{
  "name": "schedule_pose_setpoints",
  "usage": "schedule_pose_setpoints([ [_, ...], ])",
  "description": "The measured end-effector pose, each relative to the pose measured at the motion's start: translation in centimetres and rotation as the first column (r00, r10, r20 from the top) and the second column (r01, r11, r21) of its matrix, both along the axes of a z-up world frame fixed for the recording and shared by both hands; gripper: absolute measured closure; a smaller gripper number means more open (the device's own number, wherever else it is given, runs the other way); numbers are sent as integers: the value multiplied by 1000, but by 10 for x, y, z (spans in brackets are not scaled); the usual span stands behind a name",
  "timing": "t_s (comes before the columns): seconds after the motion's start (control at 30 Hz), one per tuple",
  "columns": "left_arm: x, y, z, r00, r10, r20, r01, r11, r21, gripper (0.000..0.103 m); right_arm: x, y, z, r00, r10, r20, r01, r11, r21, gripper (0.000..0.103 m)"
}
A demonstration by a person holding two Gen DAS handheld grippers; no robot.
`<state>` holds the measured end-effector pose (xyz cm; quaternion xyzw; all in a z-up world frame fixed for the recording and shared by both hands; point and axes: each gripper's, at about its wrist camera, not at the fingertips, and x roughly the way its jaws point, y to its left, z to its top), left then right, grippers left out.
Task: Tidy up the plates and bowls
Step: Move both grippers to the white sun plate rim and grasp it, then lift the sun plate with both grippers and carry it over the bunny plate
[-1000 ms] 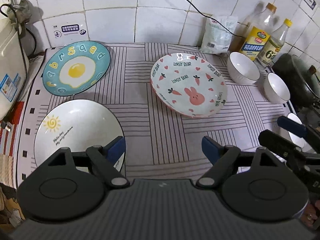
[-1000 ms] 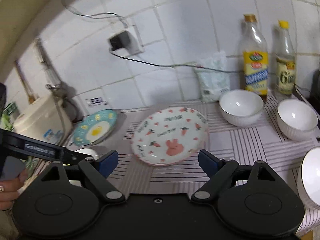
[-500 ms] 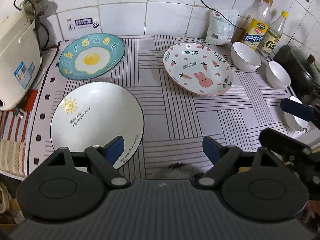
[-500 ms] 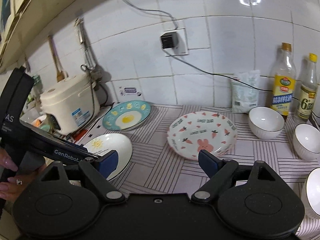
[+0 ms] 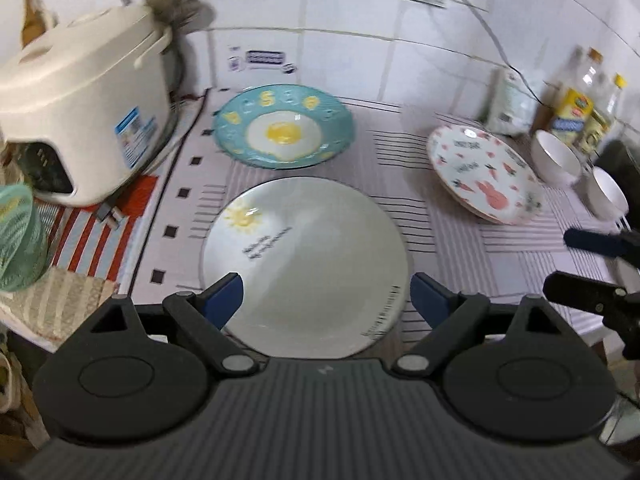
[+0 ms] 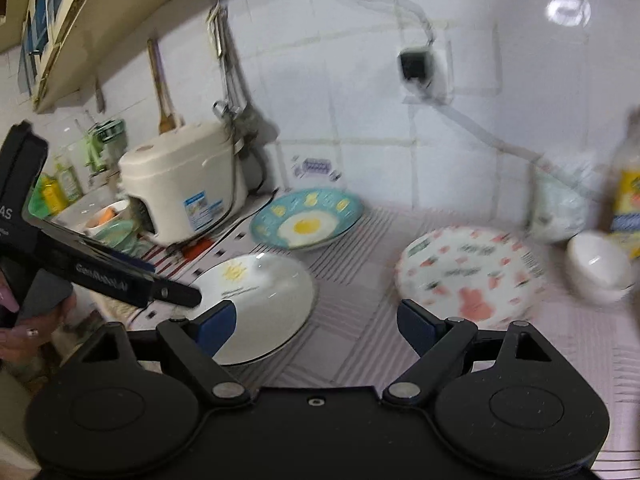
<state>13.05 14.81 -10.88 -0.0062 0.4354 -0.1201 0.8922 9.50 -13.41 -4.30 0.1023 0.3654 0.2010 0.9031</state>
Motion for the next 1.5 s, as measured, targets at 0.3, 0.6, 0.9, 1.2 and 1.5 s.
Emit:
schedule_pose_setpoints([
  [0.3, 19, 38, -40, 995, 67, -76, -68, 998, -13, 14, 47, 23, -43, 978, 72, -196, -43, 988, 149, 16],
  [0.6, 41, 58, -78, 981, 104, -166, -104, 995, 11, 23, 91, 43, -80, 926, 130, -354, -74, 983, 166, 28],
  [0.9, 59, 57, -95, 967, 98, -235, -92, 995, 37, 46, 108, 47, -105, 900, 146, -410, -77, 981, 181, 44],
  [1.2, 66, 57, -98, 963, 85, -254, -87, 996, 6, 72, 113, 47, -117, 885, 157, -438, -72, 976, 204, 84],
  [1.5, 70, 68, -103, 959, 101, -265, -121, 991, -60, 72, 120, 54, -126, 881, 160, -444, -76, 976, 202, 85],
])
